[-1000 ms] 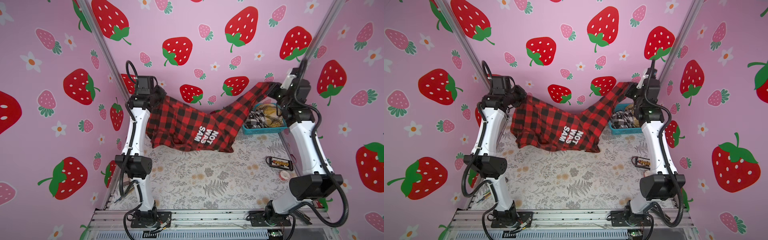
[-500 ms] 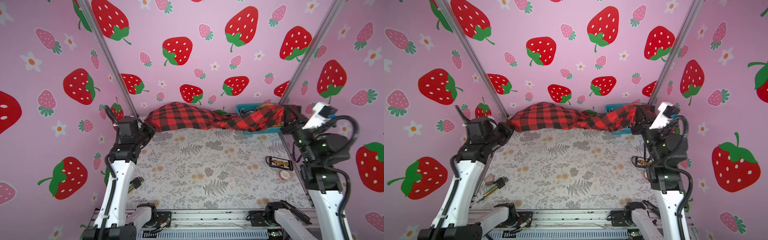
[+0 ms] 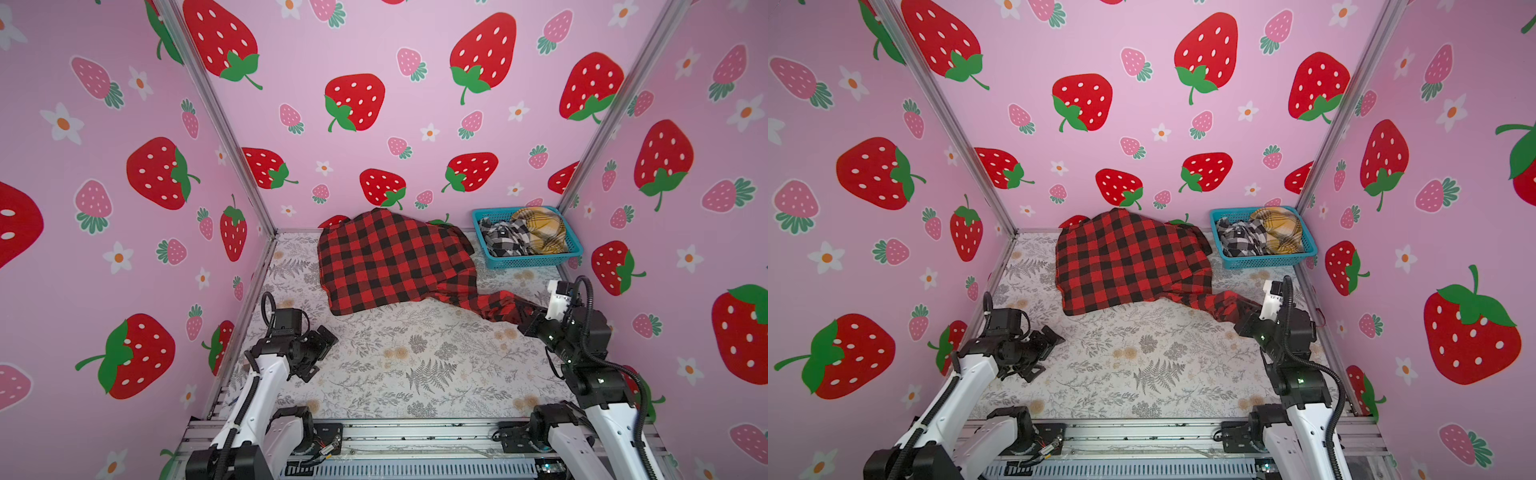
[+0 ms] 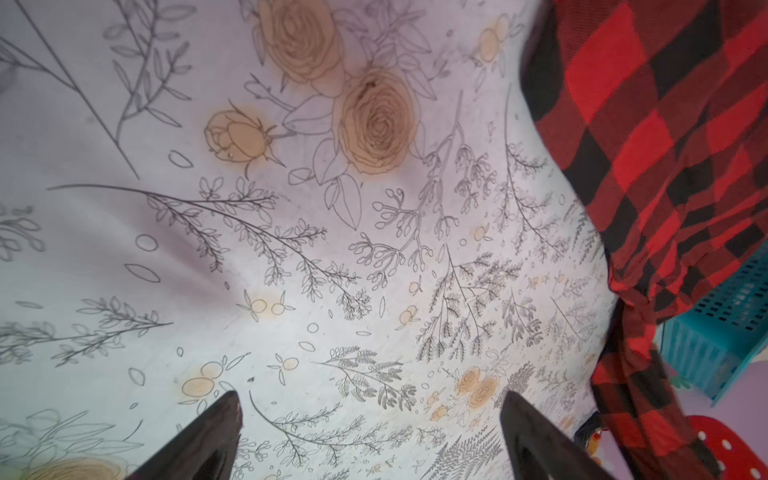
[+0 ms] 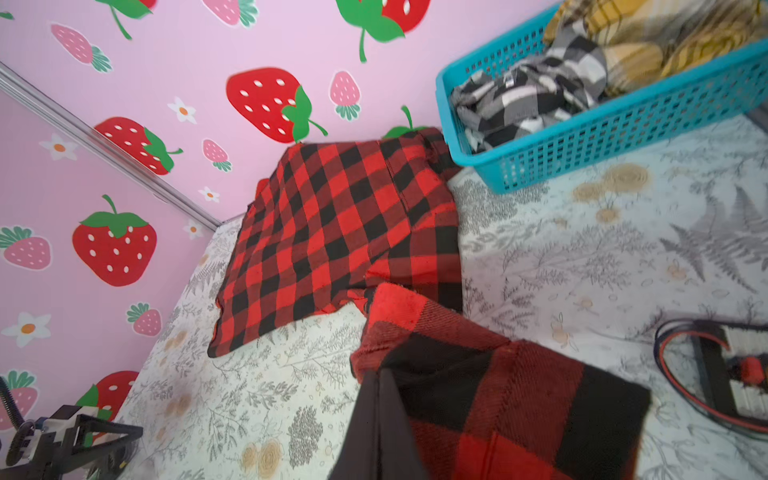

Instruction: Fold and stack the long sleeve shirts

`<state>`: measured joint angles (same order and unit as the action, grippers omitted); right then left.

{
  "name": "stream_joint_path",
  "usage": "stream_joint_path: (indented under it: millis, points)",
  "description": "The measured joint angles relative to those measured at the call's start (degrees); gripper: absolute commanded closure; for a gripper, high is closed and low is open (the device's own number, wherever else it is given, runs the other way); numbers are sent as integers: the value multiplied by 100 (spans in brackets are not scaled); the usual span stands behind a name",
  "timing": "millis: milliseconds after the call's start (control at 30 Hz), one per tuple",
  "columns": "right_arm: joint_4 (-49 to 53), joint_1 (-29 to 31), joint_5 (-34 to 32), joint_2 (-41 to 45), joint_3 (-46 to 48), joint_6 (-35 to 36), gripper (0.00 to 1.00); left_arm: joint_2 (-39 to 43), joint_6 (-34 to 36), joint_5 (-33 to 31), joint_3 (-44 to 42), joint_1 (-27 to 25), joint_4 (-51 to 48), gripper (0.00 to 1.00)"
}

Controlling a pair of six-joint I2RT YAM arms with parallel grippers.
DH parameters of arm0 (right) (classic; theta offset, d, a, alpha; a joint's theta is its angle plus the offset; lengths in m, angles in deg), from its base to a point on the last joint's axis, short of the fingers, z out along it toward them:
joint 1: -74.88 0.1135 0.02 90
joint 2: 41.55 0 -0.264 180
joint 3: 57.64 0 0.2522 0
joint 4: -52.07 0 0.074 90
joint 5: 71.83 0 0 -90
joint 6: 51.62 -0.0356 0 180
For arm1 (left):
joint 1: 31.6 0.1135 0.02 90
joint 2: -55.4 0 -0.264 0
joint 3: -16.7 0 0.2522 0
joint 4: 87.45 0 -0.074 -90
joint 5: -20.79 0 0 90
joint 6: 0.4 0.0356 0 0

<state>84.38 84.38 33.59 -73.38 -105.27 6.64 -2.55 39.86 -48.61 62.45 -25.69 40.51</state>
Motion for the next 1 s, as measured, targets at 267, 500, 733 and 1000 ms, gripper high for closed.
stream_joint_path:
  millis: [267,500,733,1000]
  points:
    - [212,11,144,-245,70,-13,100,-1971,-136,299,715,63,1316,26]
    - [262,55,223,-566,-42,46,100,-3171,-94,-4,1871,48,1786,29]
    - [254,260,236,-1023,-542,162,100,-3888,-153,-4,2122,-247,1985,42]
    - [260,935,81,-1191,-782,181,100,-4009,-260,22,2116,-402,1950,84]
